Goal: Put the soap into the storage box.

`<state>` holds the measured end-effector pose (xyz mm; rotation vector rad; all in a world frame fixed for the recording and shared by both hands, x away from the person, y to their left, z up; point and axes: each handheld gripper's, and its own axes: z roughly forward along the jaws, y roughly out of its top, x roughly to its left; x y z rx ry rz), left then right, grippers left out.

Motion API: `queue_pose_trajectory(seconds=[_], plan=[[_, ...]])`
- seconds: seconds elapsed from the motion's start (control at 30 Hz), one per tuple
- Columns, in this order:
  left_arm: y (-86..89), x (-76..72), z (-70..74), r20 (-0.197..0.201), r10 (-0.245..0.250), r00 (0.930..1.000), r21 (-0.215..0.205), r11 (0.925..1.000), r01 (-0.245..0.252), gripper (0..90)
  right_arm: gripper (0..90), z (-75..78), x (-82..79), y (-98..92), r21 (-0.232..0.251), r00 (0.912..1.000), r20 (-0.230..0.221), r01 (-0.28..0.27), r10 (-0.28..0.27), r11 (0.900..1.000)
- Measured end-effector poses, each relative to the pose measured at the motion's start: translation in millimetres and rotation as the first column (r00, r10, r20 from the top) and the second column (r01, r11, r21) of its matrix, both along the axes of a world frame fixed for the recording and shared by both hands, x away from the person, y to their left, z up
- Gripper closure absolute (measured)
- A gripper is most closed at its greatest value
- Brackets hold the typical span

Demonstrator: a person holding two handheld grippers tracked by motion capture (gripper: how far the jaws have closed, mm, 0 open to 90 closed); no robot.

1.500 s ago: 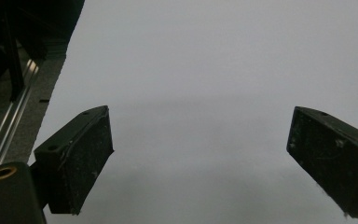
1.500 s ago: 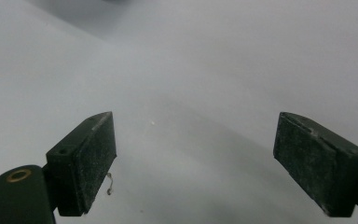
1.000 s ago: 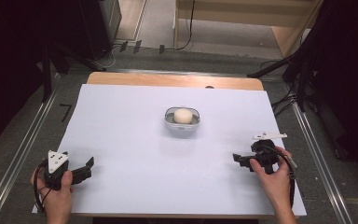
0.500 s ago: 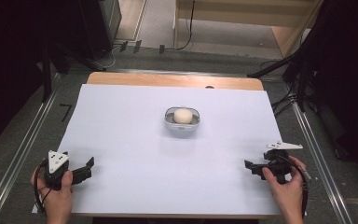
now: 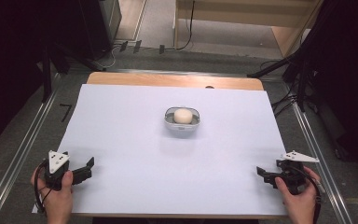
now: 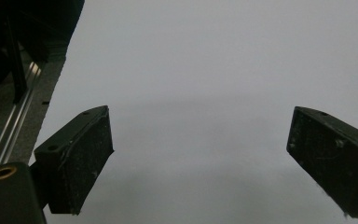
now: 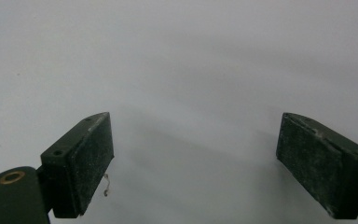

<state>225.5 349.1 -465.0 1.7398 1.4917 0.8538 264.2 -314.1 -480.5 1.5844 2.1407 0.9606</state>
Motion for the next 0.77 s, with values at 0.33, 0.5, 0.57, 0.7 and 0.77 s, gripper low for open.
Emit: queue_pose_trajectory(seconds=[0.33,0.5,0.57,0.7,0.77], plan=[[1.1,-0.8,0.3,0.003,0.001,1.0000,-0.012,0.9999,-0.001,7.4,10.2,-1.8,-14.6,-17.0,0.039,0.9976,0.064,0.025,-0.027,0.999],[1.6,-0.6,0.3,0.004,-0.002,1.0000,-0.014,0.9999,0.002,7.4,6.8,-2.9,-19.6,-21.4,0.080,0.9962,0.081,0.026,-0.033,0.996],[1.7,-0.6,0.3,0.005,-0.002,1.0000,-0.014,0.9999,0.002,7.4,6.8,-4.0,-20.6,-24.2,0.096,0.9948,0.090,0.039,-0.048,0.995],[2.3,-0.9,0.3,0.008,0.000,1.0000,-0.022,0.9998,0.000,7.4,6.8,-4.7,-21.2,-22.2,0.078,0.9936,0.095,0.053,-0.061,0.996],[2.8,-1.1,0.5,0.008,-0.001,1.0000,-0.025,0.9997,0.001,7.4,6.8,-4.9,-21.5,-20.4,0.064,0.9935,0.096,0.056,-0.062,0.996]])
